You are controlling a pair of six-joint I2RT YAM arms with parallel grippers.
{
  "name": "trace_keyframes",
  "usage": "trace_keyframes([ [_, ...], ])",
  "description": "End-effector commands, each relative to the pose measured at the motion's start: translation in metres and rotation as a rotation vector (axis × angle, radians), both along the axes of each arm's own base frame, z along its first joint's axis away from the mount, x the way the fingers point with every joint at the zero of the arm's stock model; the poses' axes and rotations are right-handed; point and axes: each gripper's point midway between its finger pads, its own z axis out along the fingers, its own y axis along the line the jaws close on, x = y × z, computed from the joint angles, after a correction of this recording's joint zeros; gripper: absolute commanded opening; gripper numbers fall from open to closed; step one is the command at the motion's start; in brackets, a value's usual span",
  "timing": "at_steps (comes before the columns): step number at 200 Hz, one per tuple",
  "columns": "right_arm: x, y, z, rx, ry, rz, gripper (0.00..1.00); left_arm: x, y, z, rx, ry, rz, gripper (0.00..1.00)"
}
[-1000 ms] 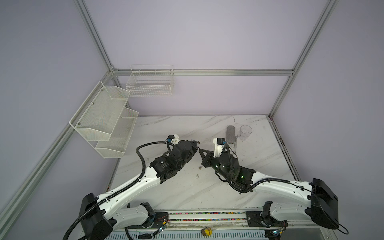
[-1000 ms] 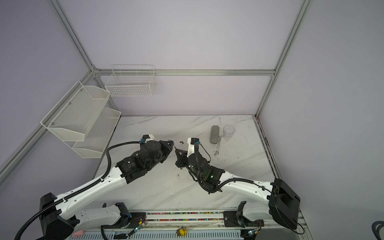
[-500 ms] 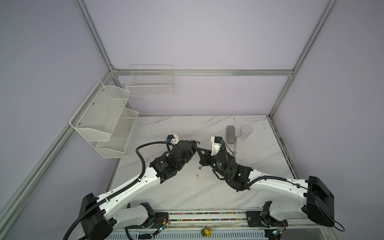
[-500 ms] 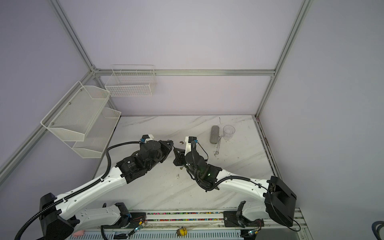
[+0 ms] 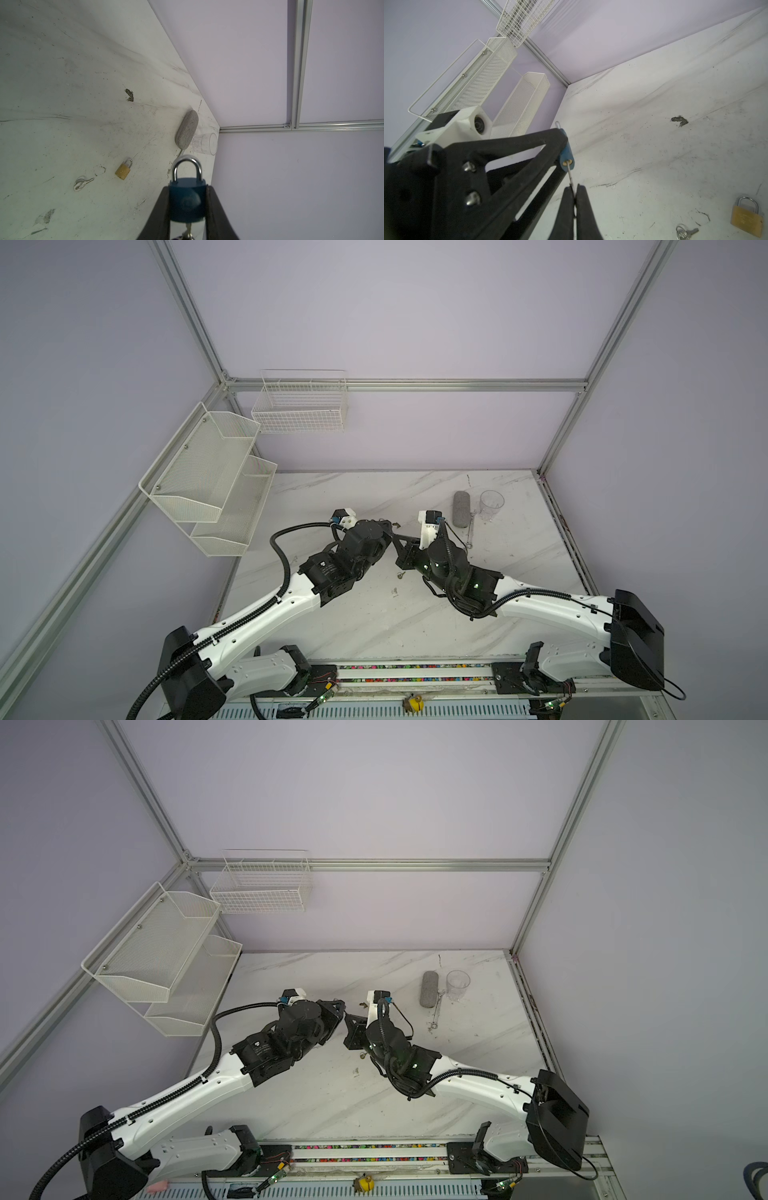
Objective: Unlock with the key
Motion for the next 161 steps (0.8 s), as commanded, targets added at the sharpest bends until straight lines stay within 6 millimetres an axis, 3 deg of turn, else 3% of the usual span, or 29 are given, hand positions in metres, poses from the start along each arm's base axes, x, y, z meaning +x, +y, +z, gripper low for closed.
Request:
trace_keyframes([
  [1,0.001,0.006,0.005,0.008,0.018,0.03,0.0,-0.004,-0.001,0.003,0.022,-0.033,-0.03,0.0],
  [33,0.0,0.011,0.011,0.0,0.014,0.095,0.0,-0.005,0.001,0.004,0.066,-0.035,-0.04,0.0],
  [87,0.01,0.001,0.012,-0.047,0.009,0.067,0.0,-0.012,-0.001,0.002,0.063,-0.024,-0.053,0.0],
  [97,0.009,0.003,0.015,-0.059,-0.001,0.081,0.0,-0.014,-0.006,0.004,0.033,-0.02,-0.07,0.0],
  [101,0.011,0.008,0.006,-0.074,0.013,0.089,0.0,-0.014,-0.008,0.004,0.024,-0.019,-0.078,0.0],
  [110,0.009,0.013,0.004,-0.069,0.015,0.11,0.0,-0.016,-0.013,0.007,0.003,-0.019,-0.097,0.0],
  [139,0.004,0.03,0.019,0.004,-0.009,0.185,0.0,-0.021,-0.031,0.008,-0.044,-0.013,-0.155,0.0],
  [161,0.006,0.028,0.015,-0.038,-0.006,0.178,0.0,-0.019,-0.024,0.008,-0.024,-0.021,-0.126,0.0],
])
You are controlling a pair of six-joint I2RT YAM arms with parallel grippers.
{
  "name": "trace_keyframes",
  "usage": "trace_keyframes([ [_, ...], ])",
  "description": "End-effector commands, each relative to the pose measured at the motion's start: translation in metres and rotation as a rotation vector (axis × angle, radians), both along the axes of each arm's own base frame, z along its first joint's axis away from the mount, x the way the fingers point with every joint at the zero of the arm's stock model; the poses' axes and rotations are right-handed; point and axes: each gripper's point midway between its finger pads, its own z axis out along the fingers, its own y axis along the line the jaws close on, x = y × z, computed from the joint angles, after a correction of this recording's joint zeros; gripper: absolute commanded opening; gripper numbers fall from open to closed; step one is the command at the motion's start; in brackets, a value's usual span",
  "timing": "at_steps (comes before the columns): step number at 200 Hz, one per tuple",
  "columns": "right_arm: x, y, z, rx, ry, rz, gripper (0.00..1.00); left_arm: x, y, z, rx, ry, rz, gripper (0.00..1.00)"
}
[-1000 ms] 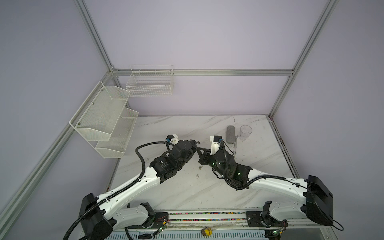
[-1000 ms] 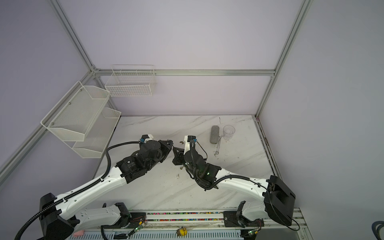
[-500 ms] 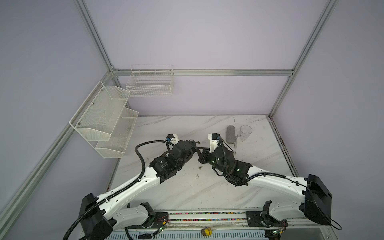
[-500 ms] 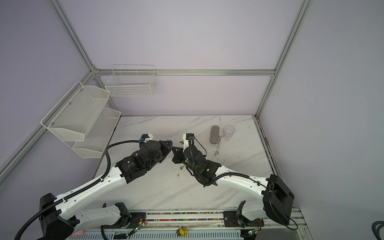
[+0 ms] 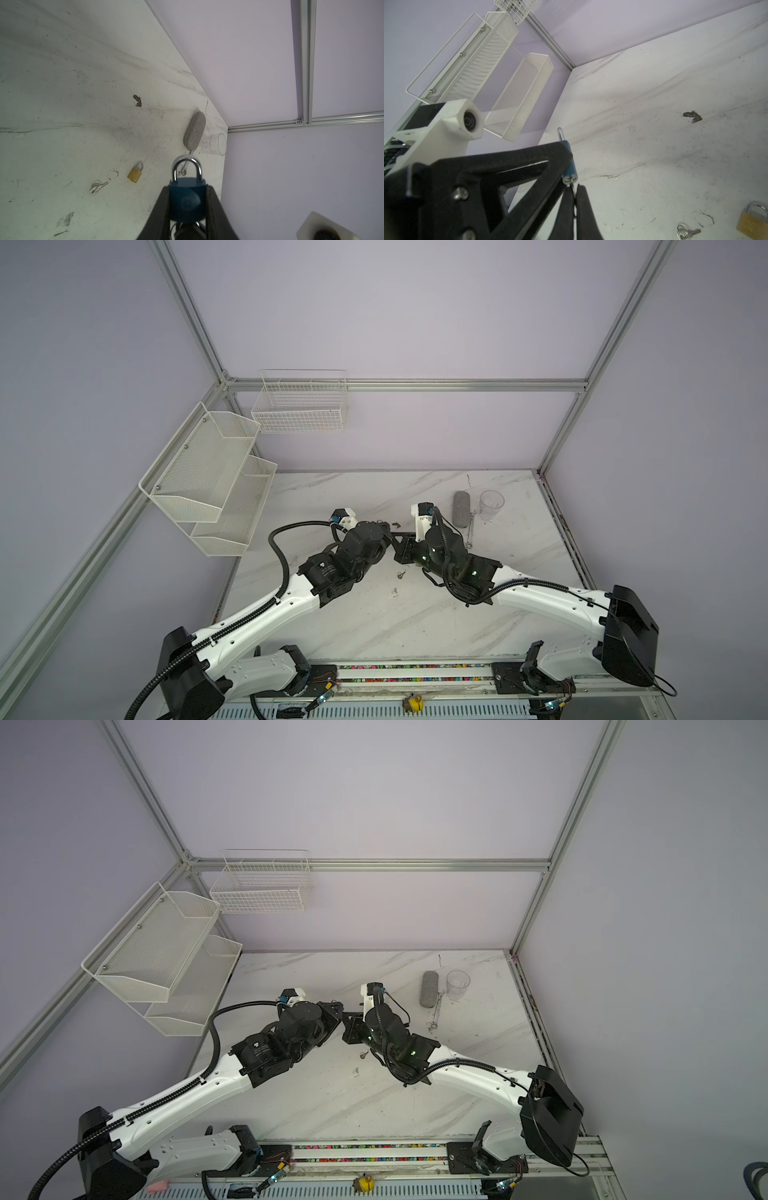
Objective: Unlock with the key
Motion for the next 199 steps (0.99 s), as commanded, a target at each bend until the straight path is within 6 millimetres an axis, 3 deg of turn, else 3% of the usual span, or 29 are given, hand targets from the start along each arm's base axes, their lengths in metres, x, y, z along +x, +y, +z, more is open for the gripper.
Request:
trace_keyframes([
  [1,-0.001,0.011,0.014,0.02,-0.029,0.045,0.0,-0.015,-0.027,0.011,-0.087,-0.012,-0.119,0.0],
  [18,-0.003,0.001,0.015,0.02,-0.041,0.032,0.0,-0.013,-0.015,0.016,-0.061,-0.04,-0.077,0.0],
  [31,-0.006,-0.001,0.01,0.006,-0.05,0.041,0.1,-0.012,-0.004,0.02,-0.028,-0.056,-0.039,0.0],
  [33,-0.009,-0.005,0.019,0.023,-0.063,0.04,0.12,-0.012,-0.003,0.021,-0.021,-0.058,-0.037,0.0],
  [60,-0.015,-0.018,0.017,0.02,-0.064,0.029,0.21,-0.011,0.018,0.03,0.032,-0.091,0.032,0.0],
  [76,-0.022,-0.016,0.017,0.025,-0.067,0.075,0.24,-0.011,0.025,0.032,0.038,-0.099,0.051,0.0],
  [93,-0.024,-0.015,0.016,0.03,-0.053,0.084,0.25,-0.012,0.025,0.032,0.038,-0.101,0.051,0.0],
  [144,-0.017,-0.011,0.038,0.073,-0.078,0.081,0.25,-0.012,0.022,0.033,0.022,-0.1,0.038,0.0],
  [199,-0.013,-0.003,0.043,0.091,-0.09,0.102,0.22,-0.012,0.019,0.031,0.016,-0.1,0.03,0.0],
])
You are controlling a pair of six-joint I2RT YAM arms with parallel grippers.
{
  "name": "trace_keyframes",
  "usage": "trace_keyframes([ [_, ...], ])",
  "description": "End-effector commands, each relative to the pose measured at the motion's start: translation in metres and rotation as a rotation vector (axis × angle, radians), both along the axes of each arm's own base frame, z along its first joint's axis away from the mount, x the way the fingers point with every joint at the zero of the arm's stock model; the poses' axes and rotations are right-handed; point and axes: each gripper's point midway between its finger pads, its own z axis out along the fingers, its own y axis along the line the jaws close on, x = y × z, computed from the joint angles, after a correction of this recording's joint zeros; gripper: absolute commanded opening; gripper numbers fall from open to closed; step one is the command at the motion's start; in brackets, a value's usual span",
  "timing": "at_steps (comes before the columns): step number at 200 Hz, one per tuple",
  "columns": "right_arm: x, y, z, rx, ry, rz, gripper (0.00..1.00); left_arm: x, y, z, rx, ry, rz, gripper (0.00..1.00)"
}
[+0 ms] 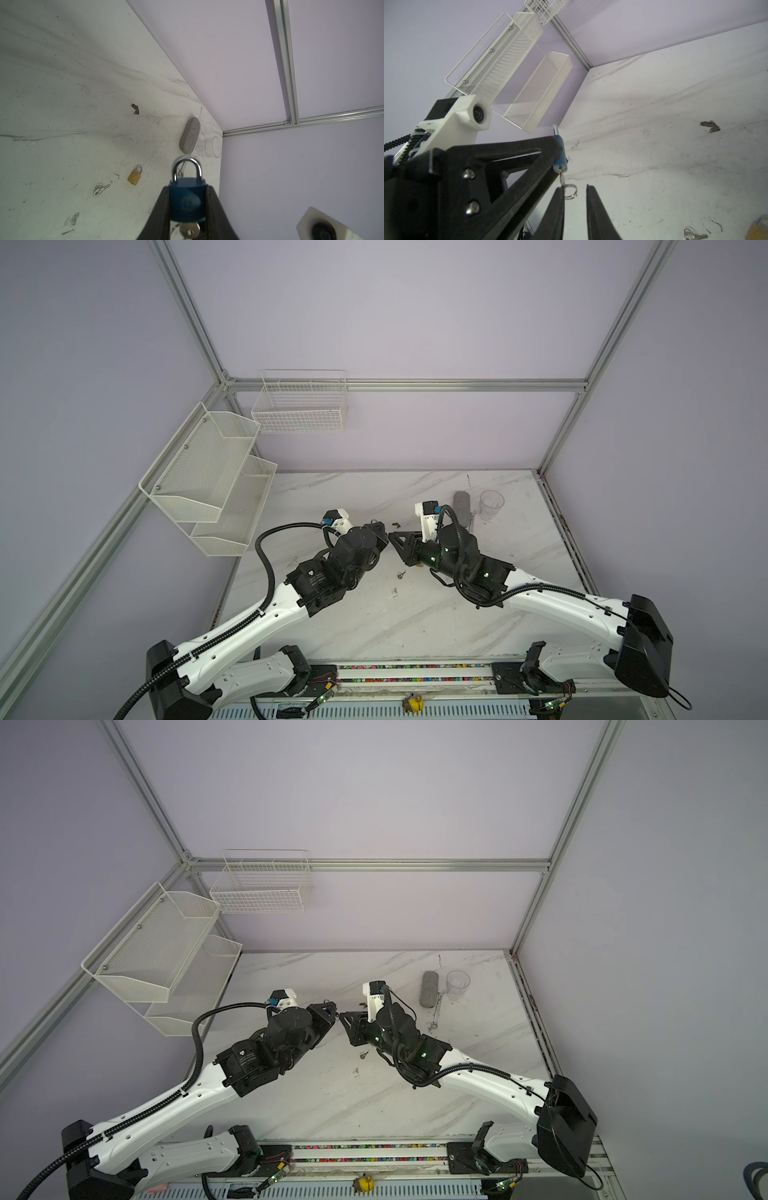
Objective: Unlock with the key
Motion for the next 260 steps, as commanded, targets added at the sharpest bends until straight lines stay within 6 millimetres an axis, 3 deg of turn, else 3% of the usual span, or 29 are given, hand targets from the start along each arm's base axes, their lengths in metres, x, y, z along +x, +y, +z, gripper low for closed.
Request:
trace_keyframes([
  [1,0.002,0.006,0.021,0.053,-0.035,0.018,0.22,0.002,0.002,0.008,-0.01,-0.032,0.01,0.0],
  [36,0.003,0.01,0.013,0.041,-0.021,0.025,0.19,0.003,0.002,0.007,-0.01,-0.031,0.01,0.0],
  [101,0.0,0.011,0.023,0.063,-0.052,0.048,0.19,0.004,0.001,0.006,-0.006,-0.03,0.013,0.0],
  [163,0.001,0.014,0.017,0.05,-0.049,0.052,0.17,0.005,-0.002,0.006,-0.012,-0.028,0.003,0.0],
  [218,0.001,0.016,0.012,0.044,-0.029,0.054,0.08,0.004,-0.011,0.012,-0.054,-0.029,-0.033,0.0],
  [260,0.002,0.016,0.017,0.063,-0.029,0.064,0.04,-0.002,-0.034,0.023,-0.124,-0.037,-0.125,0.0],
])
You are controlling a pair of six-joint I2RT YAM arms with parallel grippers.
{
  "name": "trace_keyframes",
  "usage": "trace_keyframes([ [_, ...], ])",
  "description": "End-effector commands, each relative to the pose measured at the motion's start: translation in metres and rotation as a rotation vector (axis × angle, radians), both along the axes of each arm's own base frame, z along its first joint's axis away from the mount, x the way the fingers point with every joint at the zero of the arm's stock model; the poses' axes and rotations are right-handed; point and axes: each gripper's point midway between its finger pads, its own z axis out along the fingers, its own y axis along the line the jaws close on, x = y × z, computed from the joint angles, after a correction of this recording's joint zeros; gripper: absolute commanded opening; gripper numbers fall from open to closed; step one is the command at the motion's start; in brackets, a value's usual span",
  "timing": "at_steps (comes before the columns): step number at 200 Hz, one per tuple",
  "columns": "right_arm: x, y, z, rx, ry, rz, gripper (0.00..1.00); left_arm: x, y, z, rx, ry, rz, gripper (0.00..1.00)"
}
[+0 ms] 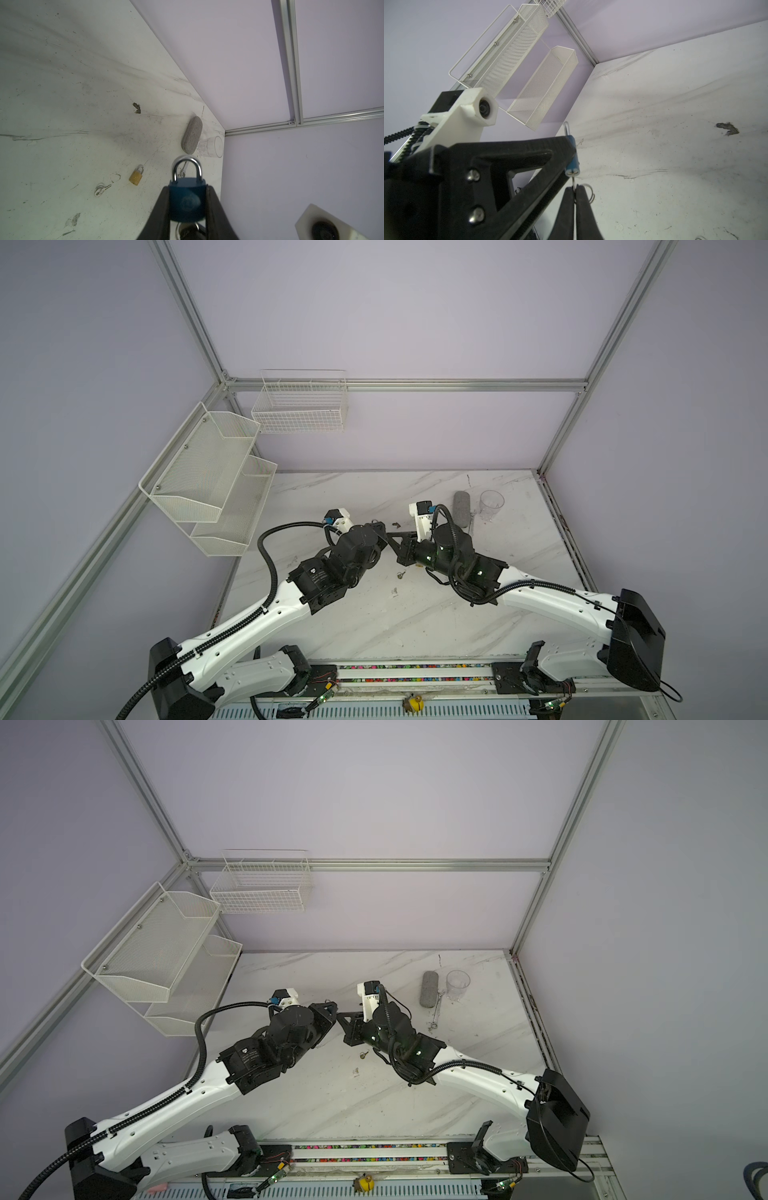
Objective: Unlock with the key
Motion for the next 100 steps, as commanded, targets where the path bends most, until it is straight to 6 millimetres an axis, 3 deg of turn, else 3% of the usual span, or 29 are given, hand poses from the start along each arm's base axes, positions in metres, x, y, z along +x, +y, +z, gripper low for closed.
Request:
trace_keyframes([
  [1,0.002,0.005,0.023,0.058,-0.029,0.019,0.04,-0.005,-0.03,0.029,-0.123,-0.051,-0.11,0.0],
  [13,0.004,0.011,0.018,0.05,-0.018,0.032,0.01,-0.007,-0.036,0.031,-0.13,-0.052,-0.134,0.0],
  [47,0.002,0.015,0.03,0.079,-0.019,0.053,0.0,-0.015,-0.052,0.036,-0.142,-0.064,-0.193,0.0],
  [100,-0.005,0.013,0.033,0.183,0.101,0.084,0.0,-0.016,-0.042,0.04,-0.173,-0.104,-0.164,0.0],
])
